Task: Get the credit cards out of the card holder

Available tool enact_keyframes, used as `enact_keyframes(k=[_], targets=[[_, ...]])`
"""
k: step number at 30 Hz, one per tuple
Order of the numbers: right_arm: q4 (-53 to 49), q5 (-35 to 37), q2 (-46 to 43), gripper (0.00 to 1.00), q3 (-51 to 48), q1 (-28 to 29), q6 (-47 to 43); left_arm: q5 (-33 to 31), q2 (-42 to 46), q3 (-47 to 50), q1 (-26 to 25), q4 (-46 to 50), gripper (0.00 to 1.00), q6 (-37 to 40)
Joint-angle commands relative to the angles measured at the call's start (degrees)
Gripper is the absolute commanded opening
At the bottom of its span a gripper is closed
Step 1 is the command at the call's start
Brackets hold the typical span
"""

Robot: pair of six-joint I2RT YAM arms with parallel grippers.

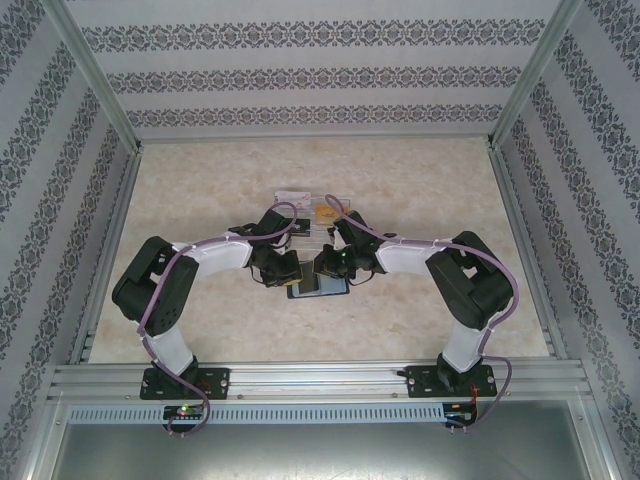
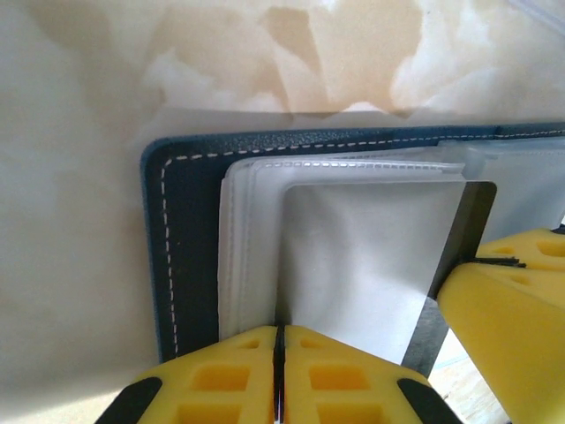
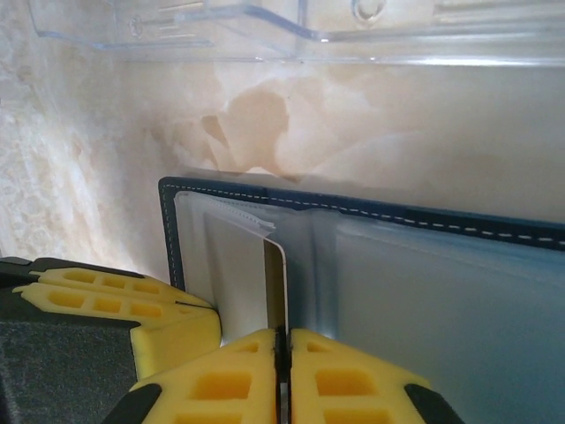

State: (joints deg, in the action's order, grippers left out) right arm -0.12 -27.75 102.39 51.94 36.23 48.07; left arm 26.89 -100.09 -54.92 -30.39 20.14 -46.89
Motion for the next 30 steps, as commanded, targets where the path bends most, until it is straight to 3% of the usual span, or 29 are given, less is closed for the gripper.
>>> enact_keyframes(k=[1, 3, 18, 20, 26, 30], targets=[[1.8, -2.1, 0.1, 0.04, -0.9, 1.0, -0.5, -2.7, -2.5, 0.0, -0.6, 1.6, 0.10, 0.9], [1.4, -1.3, -0.9, 0.00, -1.5, 0.6, -0.9, -2.8, -2.2, 0.0, -0.6, 1.9, 0.11, 1.1], [0.6, 2.6, -15.8, 0.00, -11.6, -5.8, -5.2, -1.2, 1.0, -0.8, -0.5, 1.9, 0.17, 1.4], [0.8, 2.7, -18.2, 0.00, -11.9, -6.1, -5.7, -0.3, 2.6, -1.9, -0.3, 2.1, 0.21, 1.4], [3.0, -0.1, -23.0, 0.00, -11.6, -7.5, -6.6, 2.0, 10.8, -2.7, 2.7, 0.1, 0.55, 1.7], [5.7, -4.2, -24.0, 0.00, -10.3, -8.8, -5.6, 9.5, 14.5, -0.2, 6.2, -5.8, 0.70, 0.3]])
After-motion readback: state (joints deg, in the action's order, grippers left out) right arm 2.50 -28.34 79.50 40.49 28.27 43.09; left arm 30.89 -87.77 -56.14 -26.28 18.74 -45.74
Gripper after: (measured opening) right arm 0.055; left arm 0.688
